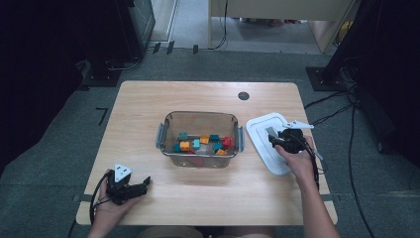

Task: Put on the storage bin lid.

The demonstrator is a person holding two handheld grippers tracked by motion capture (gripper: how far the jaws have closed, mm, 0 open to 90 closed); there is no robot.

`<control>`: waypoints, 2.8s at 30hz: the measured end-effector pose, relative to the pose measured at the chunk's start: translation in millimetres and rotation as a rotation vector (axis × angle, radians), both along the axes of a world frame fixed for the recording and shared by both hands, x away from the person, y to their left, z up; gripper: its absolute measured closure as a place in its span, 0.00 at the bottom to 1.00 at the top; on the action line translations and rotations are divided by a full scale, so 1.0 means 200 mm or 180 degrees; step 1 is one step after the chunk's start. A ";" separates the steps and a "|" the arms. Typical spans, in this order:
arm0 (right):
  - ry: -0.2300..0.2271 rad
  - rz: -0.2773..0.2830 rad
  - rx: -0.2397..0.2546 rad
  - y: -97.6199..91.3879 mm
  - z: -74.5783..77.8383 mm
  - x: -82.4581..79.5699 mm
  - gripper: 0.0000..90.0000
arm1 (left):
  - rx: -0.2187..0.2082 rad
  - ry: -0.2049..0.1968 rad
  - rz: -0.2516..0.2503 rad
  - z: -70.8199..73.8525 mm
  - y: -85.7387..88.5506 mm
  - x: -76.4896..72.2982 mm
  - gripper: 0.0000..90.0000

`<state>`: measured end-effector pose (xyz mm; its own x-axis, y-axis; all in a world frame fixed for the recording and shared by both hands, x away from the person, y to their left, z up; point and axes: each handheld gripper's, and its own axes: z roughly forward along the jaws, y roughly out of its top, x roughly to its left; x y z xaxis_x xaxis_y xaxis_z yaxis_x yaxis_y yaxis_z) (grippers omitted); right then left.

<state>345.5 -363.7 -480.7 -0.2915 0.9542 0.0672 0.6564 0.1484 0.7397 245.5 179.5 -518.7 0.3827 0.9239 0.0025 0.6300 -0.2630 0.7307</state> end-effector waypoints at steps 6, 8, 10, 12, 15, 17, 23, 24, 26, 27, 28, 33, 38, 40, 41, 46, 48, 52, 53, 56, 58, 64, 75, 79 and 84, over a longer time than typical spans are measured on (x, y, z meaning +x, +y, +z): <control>0.0054 -0.0101 -0.0250 -0.02 -0.06 0.04 0.61 | 0.0000 0.0000 0.0000 0.00 0.00 0.00 0.15; 0.0093 -0.0110 -0.0213 -0.03 -0.07 0.05 0.61 | 0.0000 0.0000 0.0000 0.00 0.00 0.00 0.15; 0.0110 -0.0089 -0.0250 -0.03 -0.09 0.05 0.61 | -0.0001 0.0000 0.0000 0.00 0.00 0.00 0.15; 0.0141 -0.0068 -0.0334 -0.02 -0.10 0.06 0.63 | 0.0001 0.0000 0.0000 0.00 0.00 0.00 0.15; 0.0110 -0.0057 -0.0310 -0.02 -0.11 0.05 0.73 | -0.0001 0.0000 0.0001 0.00 0.00 0.00 0.15; 0.0067 -0.0099 -0.0287 -0.02 -0.12 0.04 0.75 | 0.0000 0.0000 0.0000 0.00 0.00 0.00 0.15; 0.0144 -0.0006 -0.0249 -0.05 -0.10 0.02 0.76 | -0.0006 -0.0003 0.0005 0.00 0.00 0.00 0.15; 0.0161 0.0001 -0.0235 -0.05 -0.10 0.02 0.76 | 0.0000 0.0000 0.0000 0.00 0.00 0.00 0.15; 0.0155 0.0013 -0.0173 -0.07 -0.09 0.01 0.76 | 0.0000 0.0000 0.0000 0.00 0.00 0.00 0.15; 0.0143 0.0019 -0.0145 -0.07 -0.08 0.01 0.76 | 0.0000 0.0000 0.0000 0.00 0.00 0.00 0.15; 0.0125 0.0019 -0.0112 -0.08 -0.07 0.00 0.76 | 0.0000 0.0000 0.0000 0.00 0.00 0.00 0.15; 0.0052 0.0073 -0.0071 -0.10 0.02 -0.01 0.76 | -0.0006 -0.0004 0.0004 0.00 0.00 0.00 0.15; -0.0032 0.0142 -0.0038 -0.10 0.13 -0.02 0.76 | -0.0004 -0.0003 0.0003 0.00 0.00 0.00 0.15; -0.0059 0.0173 -0.0031 -0.09 0.18 -0.02 0.76 | -0.0005 -0.0004 0.0004 0.00 0.00 0.00 0.15; -0.0081 0.0195 -0.0035 -0.08 0.20 -0.03 0.76 | -0.0005 -0.0004 0.0004 0.00 0.00 0.00 0.15; -0.0209 0.0277 -0.0045 -0.04 0.29 -0.04 0.76 | -0.0004 -0.0004 0.0004 0.00 0.00 0.00 0.15; -0.0250 0.0341 -0.0024 -0.02 0.33 -0.04 0.76 | -0.0004 -0.0003 0.0004 0.00 0.00 0.00 0.15; -0.0309 0.0527 -0.0022 0.05 0.39 -0.03 0.76 | -0.0005 -0.0003 0.0004 0.00 0.00 0.00 0.15; -0.0316 0.0579 -0.0024 0.07 0.41 -0.03 0.76 | -0.0005 -0.0003 0.0004 0.00 0.00 0.00 0.15; -0.0370 0.0716 -0.0050 0.15 0.46 -0.02 0.76 | -0.0005 -0.0003 0.0004 0.00 0.00 0.00 0.15; -0.0394 0.0810 -0.0048 0.20 0.49 -0.01 0.76 | -0.0005 -0.0003 0.0004 0.00 0.00 0.00 0.15; -0.0422 0.1202 0.0038 0.36 0.55 0.02 0.76 | -0.0004 -0.0001 0.0002 0.00 0.00 0.00 0.15; -0.0330 0.1885 0.0014 0.71 0.57 0.07 0.76 | -0.0005 -0.0006 -0.0001 0.00 0.00 0.00 0.15; -0.0274 0.2142 -0.0072 0.82 0.56 0.08 0.76 | -0.0009 -0.0004 0.0001 0.00 0.00 0.00 0.15; -0.0229 0.2334 -0.0116 0.93 0.53 0.09 0.76 | -0.0008 -0.0001 0.0000 0.00 0.00 0.00 0.15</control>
